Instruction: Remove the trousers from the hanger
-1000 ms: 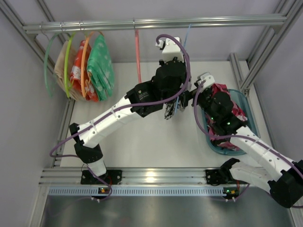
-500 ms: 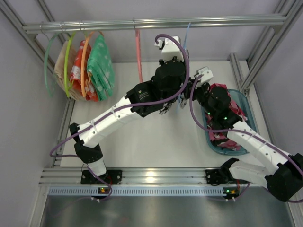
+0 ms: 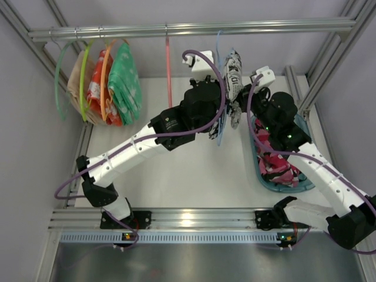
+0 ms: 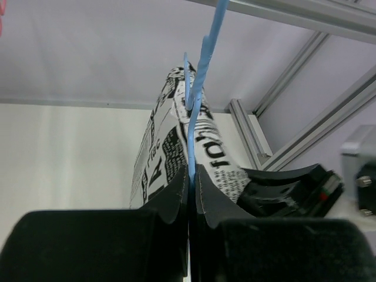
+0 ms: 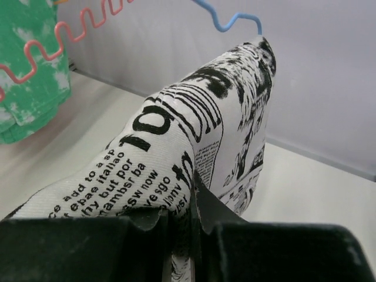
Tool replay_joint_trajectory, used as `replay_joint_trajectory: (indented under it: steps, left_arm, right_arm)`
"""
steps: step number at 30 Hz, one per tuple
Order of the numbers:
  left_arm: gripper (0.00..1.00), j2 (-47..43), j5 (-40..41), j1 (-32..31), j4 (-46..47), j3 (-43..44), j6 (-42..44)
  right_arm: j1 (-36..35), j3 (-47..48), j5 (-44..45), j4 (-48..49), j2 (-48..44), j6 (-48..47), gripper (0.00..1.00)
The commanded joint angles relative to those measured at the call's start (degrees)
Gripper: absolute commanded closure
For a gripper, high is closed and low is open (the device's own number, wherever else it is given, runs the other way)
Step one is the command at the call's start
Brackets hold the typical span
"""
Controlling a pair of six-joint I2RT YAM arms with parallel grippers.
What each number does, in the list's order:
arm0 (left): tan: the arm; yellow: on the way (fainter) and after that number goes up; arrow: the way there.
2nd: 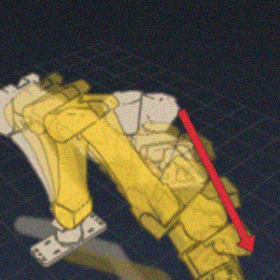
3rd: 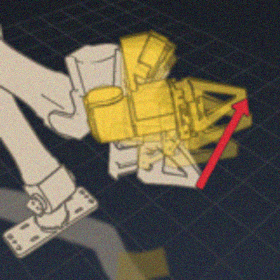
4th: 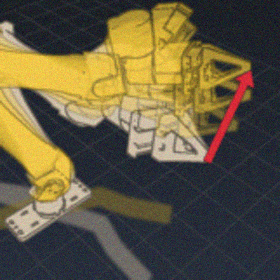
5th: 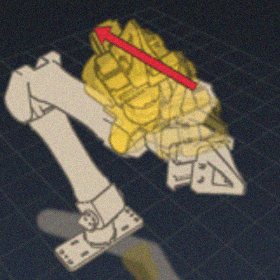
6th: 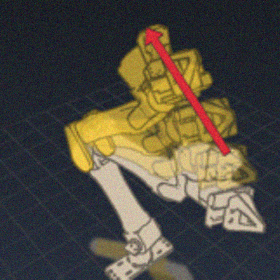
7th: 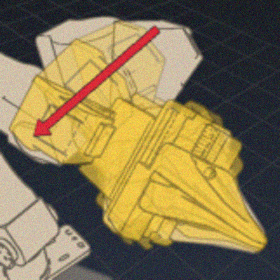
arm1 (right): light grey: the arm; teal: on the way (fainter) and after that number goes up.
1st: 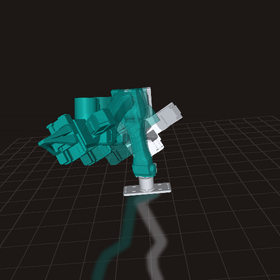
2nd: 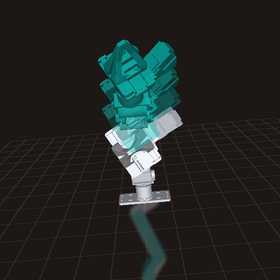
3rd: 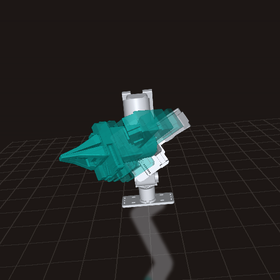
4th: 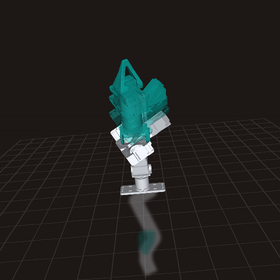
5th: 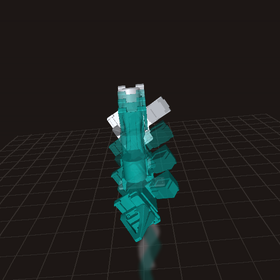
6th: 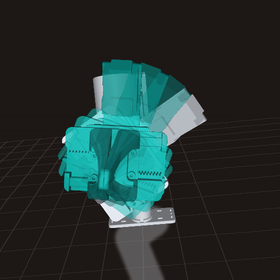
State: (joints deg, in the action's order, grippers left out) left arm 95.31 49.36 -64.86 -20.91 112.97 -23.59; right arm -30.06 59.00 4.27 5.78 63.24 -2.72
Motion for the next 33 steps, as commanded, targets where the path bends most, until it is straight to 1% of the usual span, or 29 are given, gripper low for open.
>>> replay_joint_trajectory:
  steps: [1,4,6,12,14,21,26,32,33]
  left_arm:
    - [1.0,-5.6,1.6,0.0,3.9,-4.2,1.4]
    - [1.0,-7.0,1.6,0.6,3.9,-6.9,1.4]
    - [1.0,-7.5,1.3,1.0,3.7,-8.9,1.0]
    - [1.0,-7.9,-0.4,1.7,0.9,-12.7,-1.6]
    - [1.0,-7.9,-1.3,2.2,-0.2,-13.4,-2.1]
    - [1.0,-8.9,-3.7,2.4,-2.2,-17.5,-4.3]
    - [1.0,-9.3,-3.2,2.5,-2.4,-19.2,-3.7]
    - [1.0,-10.1,-4.1,2.5,-2.6,-21.5,-4.1]
    - [1.0,-10.3,-4.1,2.5,-2.7,-21.6,-4.0]
  right_arm:
    - [1.3,6.8,-1.5,3.0,-4.4,2.3,1.0]
    - [1.3,8.8,-2.4,1.3,-6.6,2.4,1.0]
    - [1.3,10.7,-3.0,-0.2,-7.9,4.2,1.0]
    - [1.4,17.4,-2.9,-3.4,-10.1,6.1,1.0]
    - [1.4,19.5,-1.8,-4.1,-11.0,6.2,1.0]
    - [1.5,22.3,1.2,-4.6,-13.0,4.7,1.0]
    - [2.3,24.5,6.3,-4.6,-13.5,3.9,1.0]
    - [5.2,25.3,10.8,-5.6,-16.2,3.3,1.0]
    - [5.7,25.3,11.4,-7.4,-16.7,3.2,1.0]
